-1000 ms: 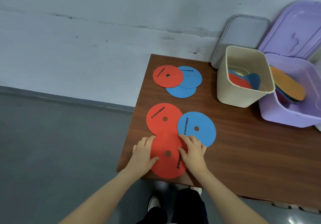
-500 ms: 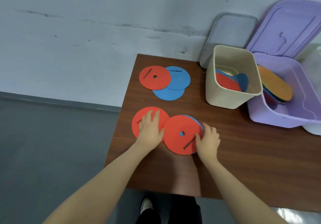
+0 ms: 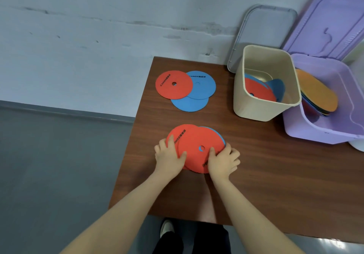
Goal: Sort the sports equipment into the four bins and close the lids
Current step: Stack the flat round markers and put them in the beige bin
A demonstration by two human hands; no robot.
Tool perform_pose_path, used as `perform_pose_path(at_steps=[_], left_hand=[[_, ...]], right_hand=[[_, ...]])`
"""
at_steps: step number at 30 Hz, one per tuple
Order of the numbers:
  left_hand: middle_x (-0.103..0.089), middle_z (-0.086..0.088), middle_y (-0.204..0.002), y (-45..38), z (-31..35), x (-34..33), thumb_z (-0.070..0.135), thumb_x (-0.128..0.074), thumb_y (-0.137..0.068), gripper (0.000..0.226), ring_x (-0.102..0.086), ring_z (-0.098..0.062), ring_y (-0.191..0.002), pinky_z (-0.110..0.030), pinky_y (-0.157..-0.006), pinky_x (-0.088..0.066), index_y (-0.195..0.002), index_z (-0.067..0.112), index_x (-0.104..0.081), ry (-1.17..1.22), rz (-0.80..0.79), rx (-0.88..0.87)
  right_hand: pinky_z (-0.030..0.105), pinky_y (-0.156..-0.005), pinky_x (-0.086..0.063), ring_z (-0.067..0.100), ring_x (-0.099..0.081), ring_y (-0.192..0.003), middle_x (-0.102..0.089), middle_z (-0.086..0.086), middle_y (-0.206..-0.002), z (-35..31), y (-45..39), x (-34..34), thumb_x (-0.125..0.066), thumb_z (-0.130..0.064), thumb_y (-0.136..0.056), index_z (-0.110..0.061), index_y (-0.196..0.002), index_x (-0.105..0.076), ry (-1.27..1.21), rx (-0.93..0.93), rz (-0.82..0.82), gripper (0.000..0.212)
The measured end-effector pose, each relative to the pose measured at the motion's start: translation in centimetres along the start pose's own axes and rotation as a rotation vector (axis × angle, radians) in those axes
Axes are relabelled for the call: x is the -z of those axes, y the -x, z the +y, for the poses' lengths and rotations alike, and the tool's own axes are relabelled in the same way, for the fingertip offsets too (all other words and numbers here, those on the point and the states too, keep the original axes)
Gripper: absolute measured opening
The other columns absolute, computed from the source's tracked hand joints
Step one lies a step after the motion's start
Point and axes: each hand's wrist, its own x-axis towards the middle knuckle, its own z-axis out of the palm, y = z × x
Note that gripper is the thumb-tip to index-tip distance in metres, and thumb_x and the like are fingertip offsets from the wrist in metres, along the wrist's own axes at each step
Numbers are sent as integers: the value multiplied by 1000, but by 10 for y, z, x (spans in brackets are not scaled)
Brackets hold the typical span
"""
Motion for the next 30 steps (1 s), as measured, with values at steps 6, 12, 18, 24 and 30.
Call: perform_pose_path(at_steps=[6, 12, 18, 24, 30], left_hand=[[-35, -9, -129, 3, -9, 6, 30, -60, -87, 70, -37, -28, -118, -37, -102, -32, -145, 19, -23, 38, -64, -76], [-34, -9, -128, 0, -25, 17, 34, -63, -84, 71, -38, -28, -118, -37, -99, -34, -142, 15, -26, -141, -89, -87], [-4, -7, -154, -3, -22, 20, 37, -57, -86, 83, -11, -32, -137, -42, -111, -17, -148, 12, -7, -300, -198, -95], [-7, -7, -154, 7, -26, 16, 26, -59, -85, 81, -6, -32, -140, -45, -112, -9, -148, 25, -8, -284, -212, -176], [-20, -4, -136, 25, -42, 15, 26, -67, -76, 85, -33, -26, -122, -38, -103, -25, -146, 28, -18, -128, -113, -264]], right_hand=[[42, -101, -25, 33, -36, -116, -34, 9, -133, 0, 1, 0, -67, -28, -82, -19, -136, -42, 13, 126, -157, 60], [40, -100, -23, 29, -33, -117, -32, 3, -131, 6, 2, 4, -71, -35, -78, -27, -131, -46, 28, 259, -253, 60], [44, -106, -18, 30, -25, -127, -22, 2, -143, 13, 15, 2, -64, -41, -83, -27, -140, -34, 137, 335, -262, 66], [42, -105, -19, 27, -30, -125, -33, 1, -138, 8, 21, 7, -71, -25, -76, -26, -134, -39, 37, 299, -295, 66], [31, -93, -18, 19, -43, -117, -47, 0, -126, 22, 40, 10, -66, -19, -80, -24, -137, -37, 39, 477, -238, 64]])
